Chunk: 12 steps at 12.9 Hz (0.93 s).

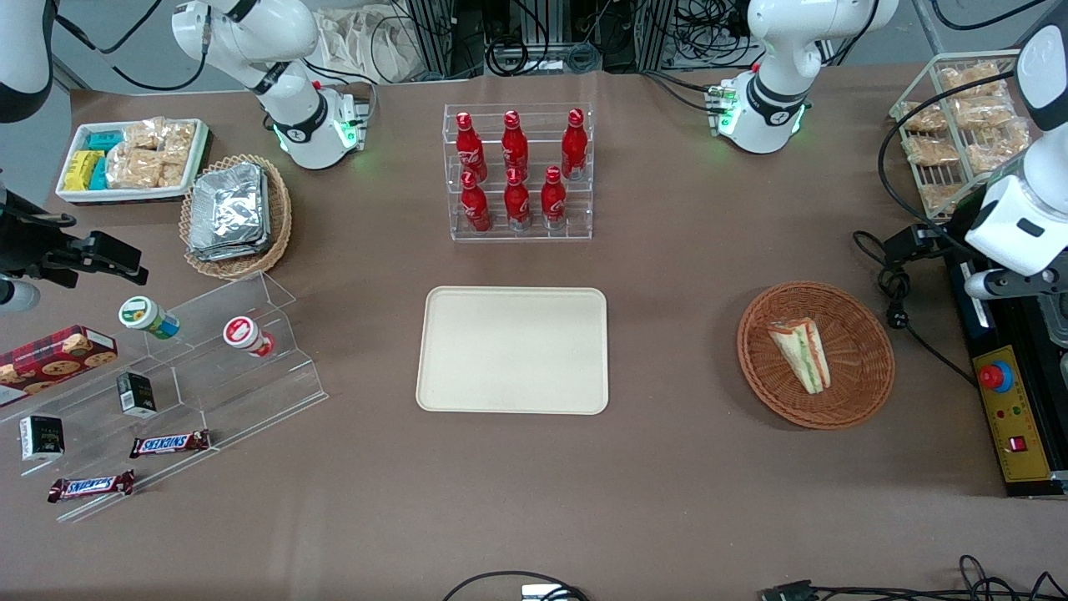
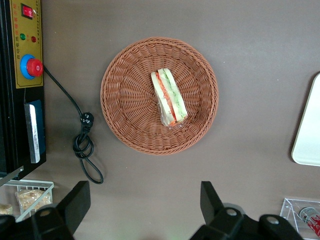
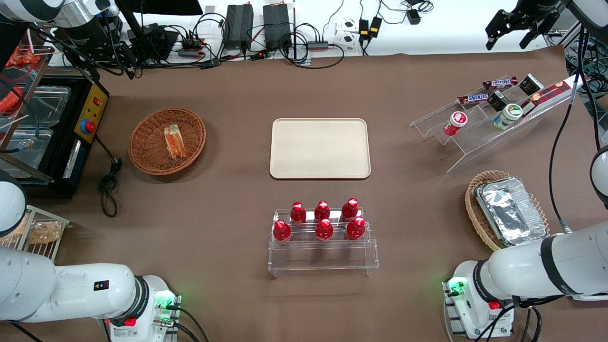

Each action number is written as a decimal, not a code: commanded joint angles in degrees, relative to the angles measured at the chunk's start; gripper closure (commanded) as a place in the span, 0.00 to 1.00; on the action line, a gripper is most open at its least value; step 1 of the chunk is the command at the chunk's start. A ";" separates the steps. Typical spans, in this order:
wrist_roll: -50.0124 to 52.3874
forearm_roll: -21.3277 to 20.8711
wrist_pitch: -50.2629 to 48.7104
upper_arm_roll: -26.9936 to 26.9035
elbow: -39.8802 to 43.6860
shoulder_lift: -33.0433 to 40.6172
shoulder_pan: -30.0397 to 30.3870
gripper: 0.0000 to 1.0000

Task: Place sandwich from basket to tray
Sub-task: 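Lower the open left gripper over the wrapped sandwich in the wicker basket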

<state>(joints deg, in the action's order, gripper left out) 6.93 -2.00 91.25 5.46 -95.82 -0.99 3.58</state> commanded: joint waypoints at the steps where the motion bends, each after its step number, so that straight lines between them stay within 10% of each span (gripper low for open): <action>1: 4.04 0.77 0.25 -0.28 -0.25 -0.76 0.20 0.01; 12: 17.68 1.92 7.79 -0.28 0.99 -18.77 0.29 0.01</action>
<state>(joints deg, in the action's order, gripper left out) 23.38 -0.25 97.69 5.18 -96.10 -16.64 3.71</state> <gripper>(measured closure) 0.004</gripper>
